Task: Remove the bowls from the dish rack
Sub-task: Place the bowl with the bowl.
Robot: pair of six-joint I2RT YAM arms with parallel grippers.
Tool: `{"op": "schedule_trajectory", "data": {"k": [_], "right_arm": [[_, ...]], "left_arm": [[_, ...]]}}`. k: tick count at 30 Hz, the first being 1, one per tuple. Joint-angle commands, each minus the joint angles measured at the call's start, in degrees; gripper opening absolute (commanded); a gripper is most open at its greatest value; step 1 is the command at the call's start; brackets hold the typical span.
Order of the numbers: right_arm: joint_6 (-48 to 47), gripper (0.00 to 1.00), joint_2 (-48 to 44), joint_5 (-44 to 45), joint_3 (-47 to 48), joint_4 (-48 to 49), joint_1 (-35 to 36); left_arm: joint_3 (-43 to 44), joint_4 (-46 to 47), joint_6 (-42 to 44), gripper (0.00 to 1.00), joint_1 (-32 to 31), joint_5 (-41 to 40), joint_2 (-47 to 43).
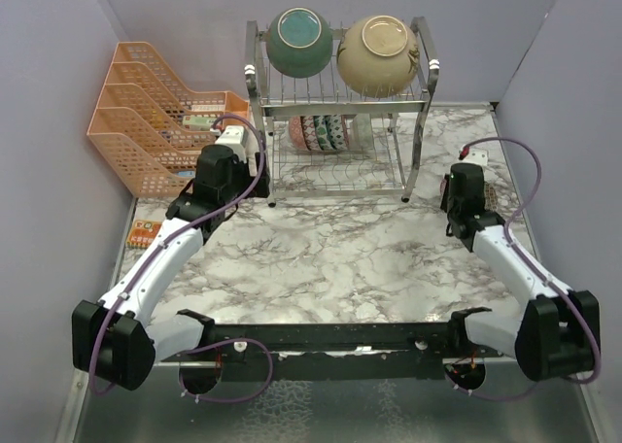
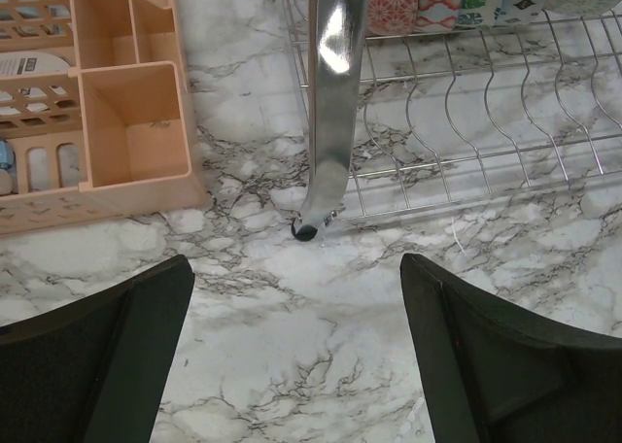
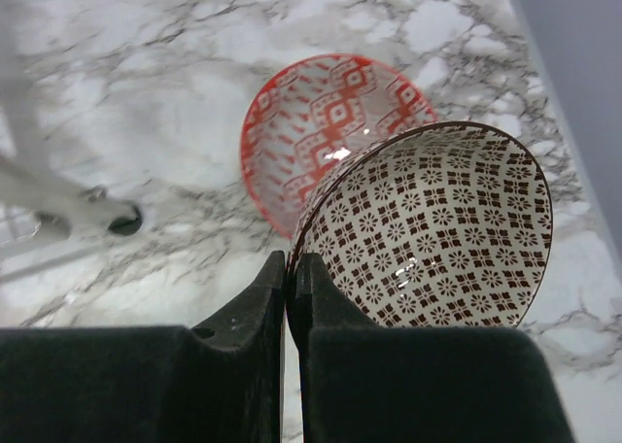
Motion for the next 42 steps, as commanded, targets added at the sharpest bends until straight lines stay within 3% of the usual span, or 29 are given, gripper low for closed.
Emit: {"op": "schedule_trajectory", "data": {"k": [1,9,17,42], "right_arm": [[-5.22,0.01,8.0,-1.89,8.73,4.45,-2.93],[-9.84,0.01,20.0,0.58,21.25,1.86,-3.03],[-11.35,0.01,23.95,-0.7,25.69,-4.43,-3.06],[-9.62,0.01,23.32,-0.94,19.0,-8.47,-3.03]], "left_arm": [[-1.13,1.18,1.29,0.91,0.6,-2.11,-2.45],[-1.21,1.07,1.51,0.91,1.29,-2.63,-2.99],[-0.99,1.09,1.43,0.91,2.11,-1.84,-2.85],[-1.22,1.16,1.82,0.91,3.39,-1.91,-3.72]]}}
